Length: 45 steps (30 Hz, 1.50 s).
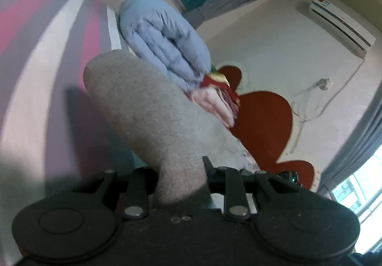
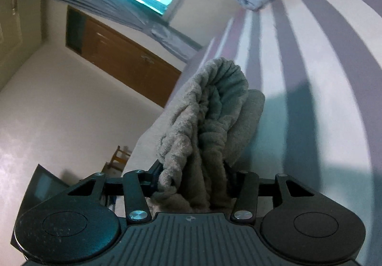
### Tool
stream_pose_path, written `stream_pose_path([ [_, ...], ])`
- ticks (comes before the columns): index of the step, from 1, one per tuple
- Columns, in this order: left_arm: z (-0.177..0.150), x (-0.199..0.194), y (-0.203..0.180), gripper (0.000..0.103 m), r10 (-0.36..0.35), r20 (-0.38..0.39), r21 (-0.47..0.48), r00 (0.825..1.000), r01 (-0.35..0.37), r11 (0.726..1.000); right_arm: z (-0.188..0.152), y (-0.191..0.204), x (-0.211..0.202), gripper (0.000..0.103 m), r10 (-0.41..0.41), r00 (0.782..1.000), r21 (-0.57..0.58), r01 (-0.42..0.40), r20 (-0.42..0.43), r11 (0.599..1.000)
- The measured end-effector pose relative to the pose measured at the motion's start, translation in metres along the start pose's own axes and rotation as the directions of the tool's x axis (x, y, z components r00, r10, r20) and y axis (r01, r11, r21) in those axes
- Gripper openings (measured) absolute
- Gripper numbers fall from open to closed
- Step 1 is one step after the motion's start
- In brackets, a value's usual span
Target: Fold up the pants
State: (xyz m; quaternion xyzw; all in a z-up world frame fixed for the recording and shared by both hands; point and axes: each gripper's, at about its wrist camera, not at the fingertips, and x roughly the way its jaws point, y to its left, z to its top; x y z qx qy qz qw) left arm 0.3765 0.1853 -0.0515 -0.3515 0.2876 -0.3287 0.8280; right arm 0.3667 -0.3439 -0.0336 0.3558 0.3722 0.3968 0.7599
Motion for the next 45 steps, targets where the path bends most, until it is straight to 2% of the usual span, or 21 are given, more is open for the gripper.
stream_pose_path([
  [6,0.046,0.026,0.062,0.017,0.119,-0.011,-0.021,0.993,-0.119,0.993,0.062,-0.019,0.09,0.049,-0.029,0.999,-0.01,0.029,-0.018,1.0],
  [8,0.044,0.035,0.093,0.038,0.225,-0.041,-0.053,0.973,-0.227,0.972,0.069,-0.037,0.123,0.054,-0.075,0.996,0.004,0.075,-0.051,0.997],
  [9,0.039,0.038,0.108,0.047,0.271,-0.051,-0.089,0.961,-0.275,0.957,0.069,-0.047,0.139,0.066,-0.111,0.991,0.015,0.112,-0.079,0.994],
  [10,0.032,0.035,0.117,0.048,0.241,-0.02,-0.111,0.97,-0.242,0.964,0.065,-0.06,0.156,0.079,-0.175,0.978,0.028,0.18,-0.114,0.983],
  [11,0.029,0.033,0.118,0.049,0.226,0.007,-0.113,0.974,-0.223,0.968,0.06,-0.073,0.165,0.084,-0.168,0.98,0.068,0.176,-0.108,0.982],
  [12,0.026,0.03,0.117,0.05,0.222,0.023,-0.114,0.975,-0.218,0.969,0.056,-0.078,0.166,0.094,-0.137,0.988,0.093,0.143,-0.066,0.985],
  [14,0.022,0.021,0.111,0.06,0.246,0.044,-0.11,0.968,-0.24,0.965,0.052,-0.078,0.167,0.099,-0.097,0.995,0.102,0.1,-0.04,0.99],
  [15,0.021,0.013,0.104,0.081,0.266,0.064,-0.102,0.962,-0.259,0.96,0.052,-0.077,0.166,0.099,-0.102,0.994,0.09,0.105,-0.045,0.99],
  [16,0.018,0.003,0.097,0.097,0.281,0.087,-0.095,0.956,-0.273,0.957,0.051,-0.076,0.162,0.1,-0.11,0.993,0.096,0.114,-0.044,0.989],
  [19,0.003,-0.032,0.066,0.097,0.44,0.138,-0.039,0.887,-0.439,0.898,0.046,-0.071,0.129,0.103,-0.145,0.989,0.106,0.143,0.021,0.984],
  [25,-0.07,-0.094,0.01,0.097,0.613,0.172,0.084,0.771,-0.632,0.771,-0.015,-0.038,0.041,0.103,-0.292,0.953,-0.06,0.297,0.081,0.953],
  [28,-0.111,-0.119,-0.014,0.097,0.677,0.221,0.105,0.702,-0.708,0.699,-0.054,-0.012,0.012,0.103,-0.393,0.91,-0.154,0.41,0.129,0.899],
  [29,-0.123,-0.127,-0.023,0.097,0.688,0.241,0.098,0.685,-0.722,0.685,-0.073,-0.002,0.001,0.103,-0.419,0.894,-0.189,0.444,0.159,0.876],
  [30,-0.135,-0.134,-0.033,0.097,0.687,0.261,0.08,0.678,-0.724,0.685,-0.086,0.01,-0.004,0.103,-0.437,0.882,-0.215,0.468,0.178,0.857],
  [32,-0.152,-0.142,-0.057,0.097,0.668,0.301,0.064,0.68,-0.714,0.697,-0.122,0.032,-0.02,0.103,-0.471,0.852,-0.256,0.52,0.23,0.815],
  [34,-0.171,-0.153,-0.083,0.097,0.656,0.349,0.032,0.669,-0.708,0.705,-0.152,0.052,-0.031,0.103,-0.484,0.836,-0.276,0.543,0.258,0.793],
  [36,-0.185,-0.159,-0.106,0.097,0.626,0.38,0.04,0.681,-0.688,0.725,-0.18,0.074,-0.037,0.103,-0.487,0.825,-0.301,0.561,0.287,0.772],
  [38,-0.202,-0.163,-0.132,0.097,0.609,0.413,0.077,0.678,-0.692,0.718,-0.206,0.096,-0.042,0.103,-0.496,0.809,-0.314,0.582,0.315,0.75],
  [40,-0.215,-0.156,-0.16,0.097,0.582,0.449,0.128,0.678,-0.694,0.709,-0.228,0.115,-0.052,0.103,-0.47,0.812,-0.332,0.574,0.346,0.748],
  [43,-0.236,-0.151,-0.191,0.097,0.567,0.452,0.191,0.689,-0.696,0.693,-0.262,0.139,-0.065,0.103,-0.442,0.813,-0.349,0.568,0.38,0.745],
  [45,-0.249,-0.151,-0.207,0.097,0.544,0.453,0.222,0.706,-0.68,0.698,-0.281,0.154,-0.075,0.103,-0.401,0.836,-0.36,0.529,0.374,0.768],
])
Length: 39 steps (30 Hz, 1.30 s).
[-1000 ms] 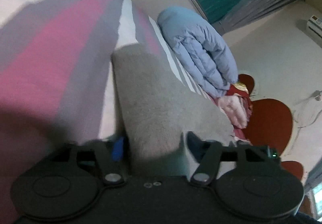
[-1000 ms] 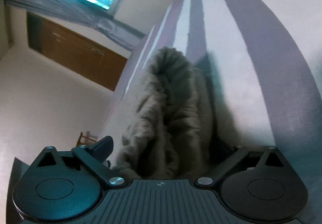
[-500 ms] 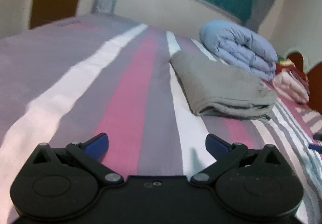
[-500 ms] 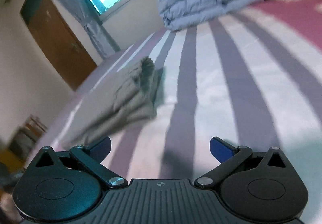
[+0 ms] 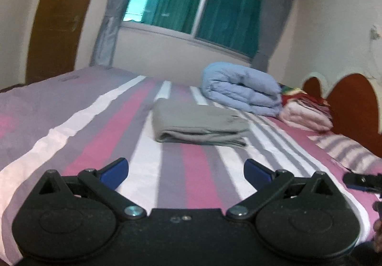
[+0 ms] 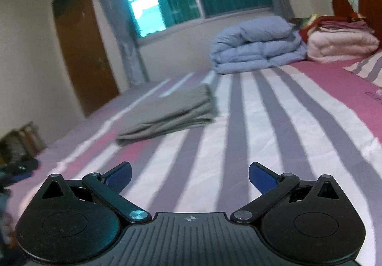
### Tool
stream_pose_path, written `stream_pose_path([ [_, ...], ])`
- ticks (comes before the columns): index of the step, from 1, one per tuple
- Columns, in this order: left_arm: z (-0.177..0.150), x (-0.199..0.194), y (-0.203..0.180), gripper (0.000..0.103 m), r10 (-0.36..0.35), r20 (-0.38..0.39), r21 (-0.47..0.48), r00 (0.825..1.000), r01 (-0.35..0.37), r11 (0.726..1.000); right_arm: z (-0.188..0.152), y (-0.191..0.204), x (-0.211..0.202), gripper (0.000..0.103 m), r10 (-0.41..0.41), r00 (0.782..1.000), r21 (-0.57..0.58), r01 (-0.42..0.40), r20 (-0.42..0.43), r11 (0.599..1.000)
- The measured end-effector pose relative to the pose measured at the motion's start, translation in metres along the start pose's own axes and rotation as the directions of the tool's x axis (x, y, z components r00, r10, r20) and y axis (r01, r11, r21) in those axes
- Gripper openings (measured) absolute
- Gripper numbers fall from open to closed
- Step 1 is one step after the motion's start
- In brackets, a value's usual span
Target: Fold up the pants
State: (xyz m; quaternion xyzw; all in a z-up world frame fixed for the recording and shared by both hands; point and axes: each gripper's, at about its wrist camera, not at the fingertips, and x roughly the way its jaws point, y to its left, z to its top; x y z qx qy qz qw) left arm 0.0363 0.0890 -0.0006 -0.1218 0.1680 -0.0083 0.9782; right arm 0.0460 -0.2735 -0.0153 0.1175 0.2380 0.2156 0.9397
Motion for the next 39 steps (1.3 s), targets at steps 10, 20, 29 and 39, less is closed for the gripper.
stream_pose_path([
  [10,-0.02,-0.059,-0.036,0.097,-0.087,0.084,0.027,0.993,0.085,0.996,-0.025,0.059,-0.073,0.103,0.072,0.996,-0.117,-0.065,0.055,0.991],
  [20,-0.051,-0.075,-0.056,0.097,-0.053,0.134,0.127,0.99,0.036,0.991,-0.052,0.074,-0.081,0.103,0.058,0.995,-0.166,-0.043,0.086,0.985],
  [29,-0.055,-0.066,-0.058,0.097,-0.056,0.101,0.134,0.993,0.043,0.99,-0.052,0.065,-0.078,0.103,0.044,0.994,-0.154,-0.028,0.102,0.988],
  [39,-0.055,-0.069,-0.06,0.097,-0.054,0.108,0.133,0.993,0.039,0.99,-0.05,0.061,-0.077,0.103,0.044,0.995,-0.152,-0.03,0.087,0.988],
])
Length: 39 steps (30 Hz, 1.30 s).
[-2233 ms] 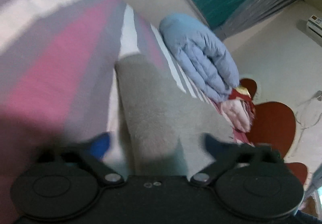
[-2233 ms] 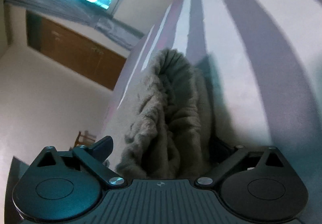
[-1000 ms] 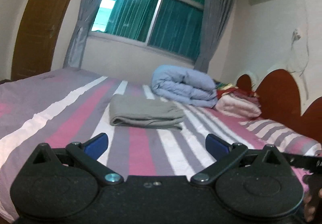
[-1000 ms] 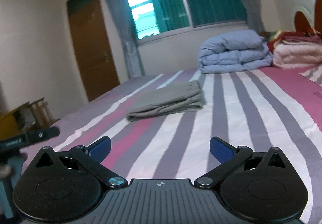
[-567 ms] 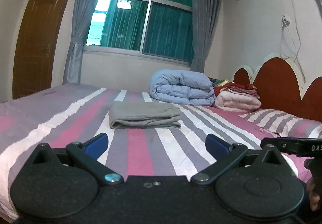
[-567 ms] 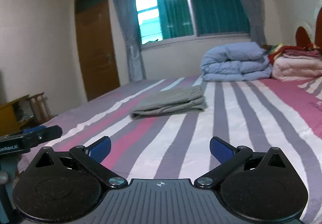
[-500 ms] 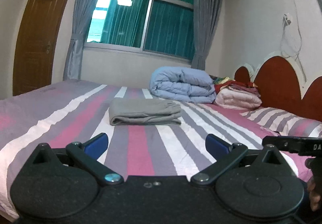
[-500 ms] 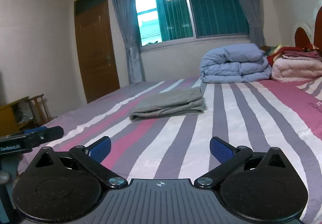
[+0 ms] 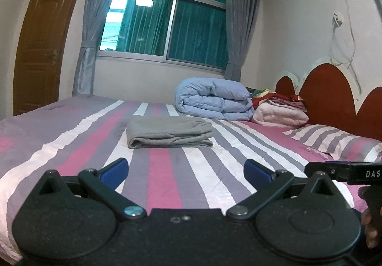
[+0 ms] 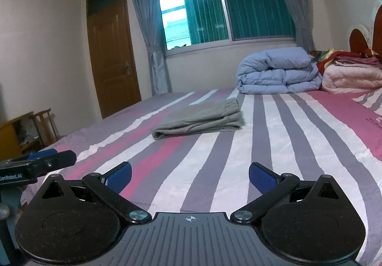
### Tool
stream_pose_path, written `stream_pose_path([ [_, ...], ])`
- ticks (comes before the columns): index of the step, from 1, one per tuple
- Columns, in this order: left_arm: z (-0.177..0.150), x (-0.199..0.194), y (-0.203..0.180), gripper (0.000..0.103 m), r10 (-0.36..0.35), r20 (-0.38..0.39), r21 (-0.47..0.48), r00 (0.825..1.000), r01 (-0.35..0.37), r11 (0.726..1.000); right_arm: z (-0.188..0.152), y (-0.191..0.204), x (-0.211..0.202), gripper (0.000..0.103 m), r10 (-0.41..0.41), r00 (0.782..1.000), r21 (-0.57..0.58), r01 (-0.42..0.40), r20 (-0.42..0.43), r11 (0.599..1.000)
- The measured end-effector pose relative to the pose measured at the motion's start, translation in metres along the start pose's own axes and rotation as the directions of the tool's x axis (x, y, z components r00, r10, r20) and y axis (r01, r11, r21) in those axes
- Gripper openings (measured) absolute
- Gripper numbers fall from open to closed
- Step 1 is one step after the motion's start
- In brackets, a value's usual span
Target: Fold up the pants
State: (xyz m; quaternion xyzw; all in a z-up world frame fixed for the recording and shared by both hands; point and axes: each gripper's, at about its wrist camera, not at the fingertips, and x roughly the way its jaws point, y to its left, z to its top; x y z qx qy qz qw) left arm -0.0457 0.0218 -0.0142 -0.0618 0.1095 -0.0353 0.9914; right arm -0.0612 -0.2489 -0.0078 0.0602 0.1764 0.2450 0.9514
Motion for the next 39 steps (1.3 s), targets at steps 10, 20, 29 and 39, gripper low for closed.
stream_pose_path([
  [10,-0.002,0.0,0.001,0.097,-0.022,0.001,0.004,1.0,0.022,1.0,0.0,-0.004,0.0,0.103,-0.002,1.0,0.005,0.002,-0.003,1.0],
  [20,-0.001,0.0,0.003,0.097,-0.028,0.001,0.003,1.0,0.028,1.0,-0.001,-0.012,0.001,0.103,-0.004,1.0,0.007,0.004,-0.012,1.0],
  [29,-0.001,0.0,0.003,0.097,-0.028,0.0,0.003,1.0,0.028,1.0,-0.001,-0.013,0.001,0.103,-0.003,1.0,0.007,0.003,-0.011,1.0],
  [39,-0.001,0.0,0.003,0.097,-0.027,0.002,0.003,1.0,0.027,1.0,-0.002,-0.014,0.001,0.103,-0.003,1.0,0.007,0.003,-0.011,1.0],
])
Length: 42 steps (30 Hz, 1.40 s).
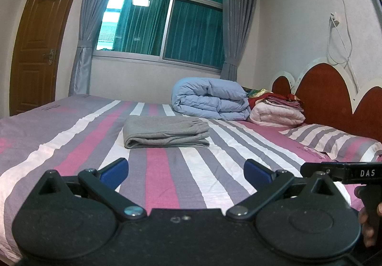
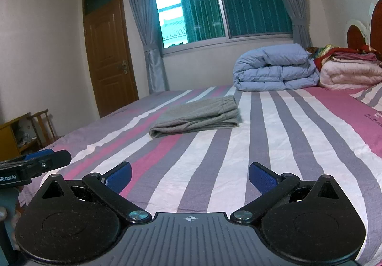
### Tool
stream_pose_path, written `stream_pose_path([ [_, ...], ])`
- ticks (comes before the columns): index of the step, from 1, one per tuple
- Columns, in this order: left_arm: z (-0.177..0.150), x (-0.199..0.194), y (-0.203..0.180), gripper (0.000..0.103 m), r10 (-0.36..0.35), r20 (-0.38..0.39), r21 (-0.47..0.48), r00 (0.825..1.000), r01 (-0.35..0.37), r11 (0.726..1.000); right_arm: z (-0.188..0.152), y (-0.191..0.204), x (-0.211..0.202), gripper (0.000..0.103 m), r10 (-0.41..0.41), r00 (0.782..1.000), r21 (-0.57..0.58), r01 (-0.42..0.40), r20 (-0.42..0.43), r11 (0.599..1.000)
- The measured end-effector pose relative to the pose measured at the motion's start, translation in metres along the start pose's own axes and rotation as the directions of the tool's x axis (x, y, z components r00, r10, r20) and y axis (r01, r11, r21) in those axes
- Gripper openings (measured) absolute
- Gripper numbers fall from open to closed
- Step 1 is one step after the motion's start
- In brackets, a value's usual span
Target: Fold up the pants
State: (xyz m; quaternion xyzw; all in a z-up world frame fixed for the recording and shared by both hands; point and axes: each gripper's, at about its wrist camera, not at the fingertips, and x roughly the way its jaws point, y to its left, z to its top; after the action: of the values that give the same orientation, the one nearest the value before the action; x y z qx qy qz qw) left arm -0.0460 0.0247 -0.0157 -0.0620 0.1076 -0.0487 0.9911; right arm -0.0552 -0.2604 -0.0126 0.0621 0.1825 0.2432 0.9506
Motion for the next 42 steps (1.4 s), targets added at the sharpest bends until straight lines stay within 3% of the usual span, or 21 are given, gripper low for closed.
stream_pose_path([
  [34,0.0002,-0.0011,0.0017,0.097,-0.008,-0.001,0.004,1.0,0.008,1.0,0.0003,0.0006,-0.0001,0.103,0.0,1.0,0.0,0.0,-0.001,1.0],
  [42,-0.0004,-0.0016,0.0016,0.097,-0.04,-0.002,0.01,0.999,0.04,0.999,0.0004,0.0007,-0.0002,0.103,0.0,1.0,0.0,0.0,0.0,1.0],
])
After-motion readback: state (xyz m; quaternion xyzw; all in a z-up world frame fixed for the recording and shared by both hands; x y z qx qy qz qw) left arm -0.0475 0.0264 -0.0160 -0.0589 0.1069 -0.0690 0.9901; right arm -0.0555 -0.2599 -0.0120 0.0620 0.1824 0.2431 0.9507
